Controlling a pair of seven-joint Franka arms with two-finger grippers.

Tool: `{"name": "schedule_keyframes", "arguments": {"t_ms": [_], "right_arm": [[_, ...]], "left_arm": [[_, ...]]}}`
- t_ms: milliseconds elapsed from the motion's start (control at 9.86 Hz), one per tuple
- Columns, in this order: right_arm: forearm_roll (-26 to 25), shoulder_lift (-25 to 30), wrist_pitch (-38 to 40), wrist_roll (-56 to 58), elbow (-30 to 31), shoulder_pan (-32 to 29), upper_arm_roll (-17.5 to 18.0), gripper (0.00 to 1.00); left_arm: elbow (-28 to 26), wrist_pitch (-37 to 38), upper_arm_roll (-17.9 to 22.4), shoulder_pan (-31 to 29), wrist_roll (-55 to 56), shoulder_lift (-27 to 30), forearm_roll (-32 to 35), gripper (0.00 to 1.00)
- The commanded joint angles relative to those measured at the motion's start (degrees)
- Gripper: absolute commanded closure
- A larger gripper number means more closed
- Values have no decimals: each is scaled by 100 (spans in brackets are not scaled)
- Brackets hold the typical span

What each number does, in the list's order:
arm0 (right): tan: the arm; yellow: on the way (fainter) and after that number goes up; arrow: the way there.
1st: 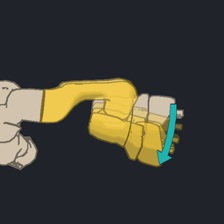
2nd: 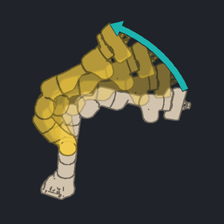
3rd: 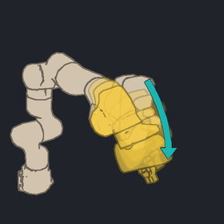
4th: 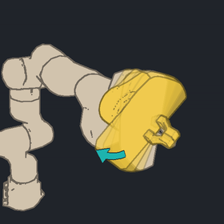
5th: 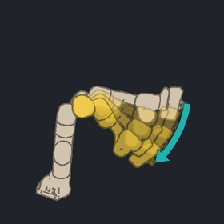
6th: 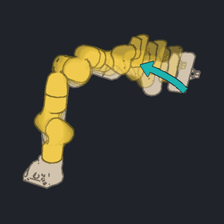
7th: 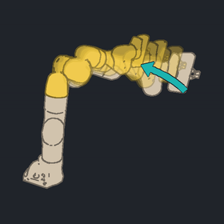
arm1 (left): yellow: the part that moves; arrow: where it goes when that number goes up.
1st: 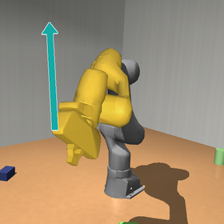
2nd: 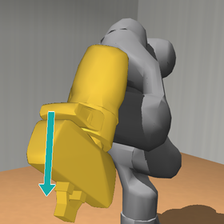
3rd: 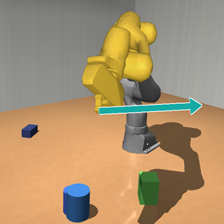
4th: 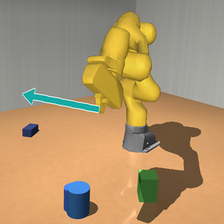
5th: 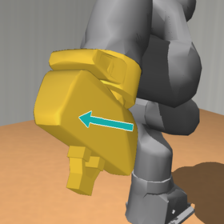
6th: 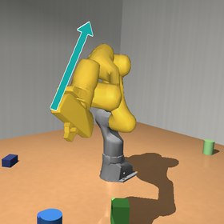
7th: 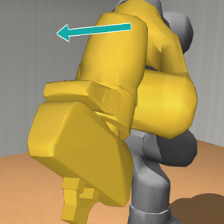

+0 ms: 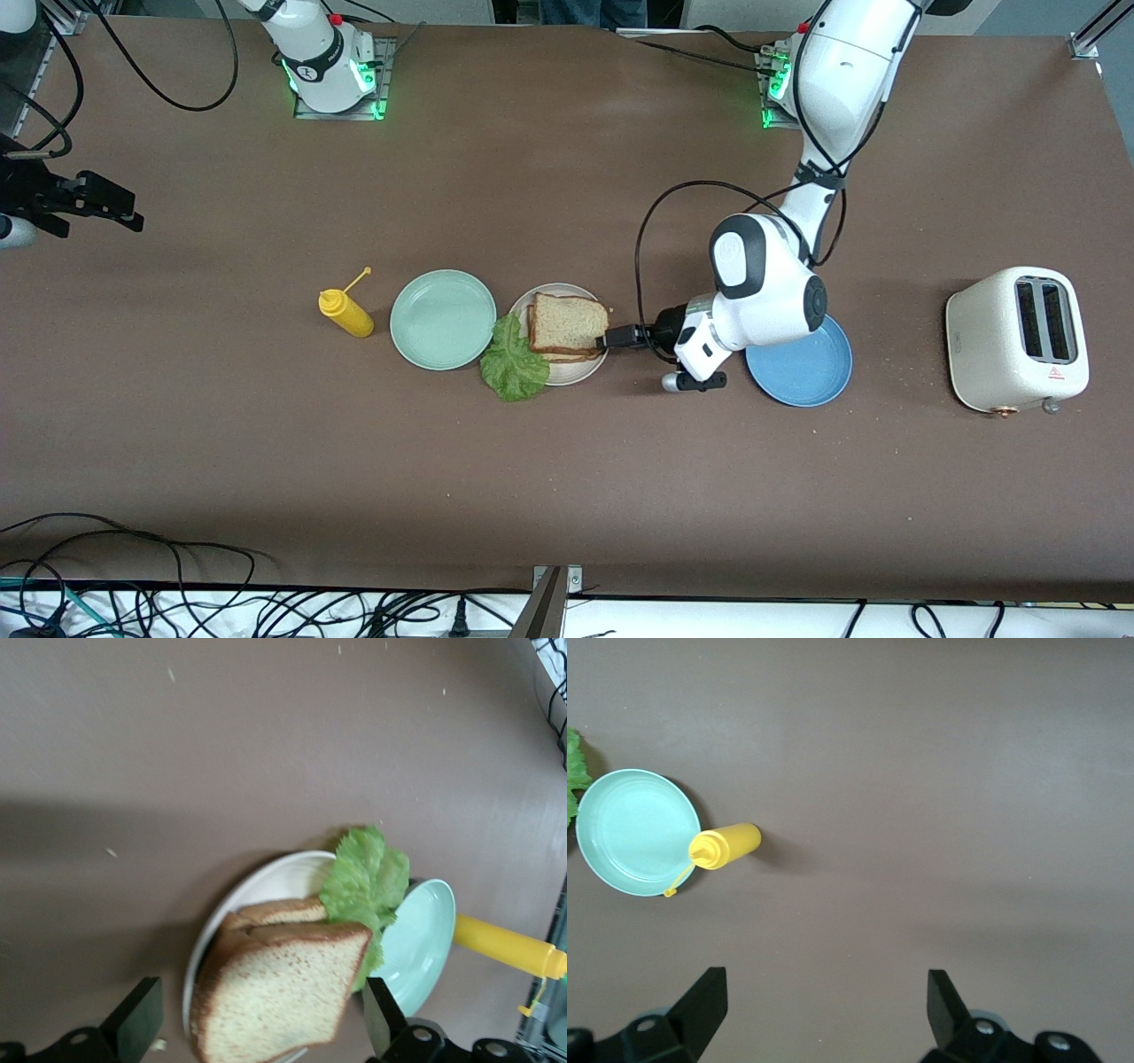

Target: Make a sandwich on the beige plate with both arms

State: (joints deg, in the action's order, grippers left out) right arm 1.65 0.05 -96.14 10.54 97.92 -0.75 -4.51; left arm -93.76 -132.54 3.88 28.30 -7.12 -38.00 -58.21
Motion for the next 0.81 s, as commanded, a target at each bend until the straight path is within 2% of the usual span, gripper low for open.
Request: {"name": "schedule_keyframes", "arguments": {"t_ms": [0,203,710], "right_arm": [[125,-58,104,-35,-106,-56,-41,0],[125,-58,156,18,-97,-66,-155,0],[134,-58,218,10,-106,-66,-234,0]], "left_arm": [[-46,122,217,-35,445,328,1331,0],[-28,245,340,-35,1044,460,2739,0],[42,816,789,-43,1204,654,3981,0]]}}
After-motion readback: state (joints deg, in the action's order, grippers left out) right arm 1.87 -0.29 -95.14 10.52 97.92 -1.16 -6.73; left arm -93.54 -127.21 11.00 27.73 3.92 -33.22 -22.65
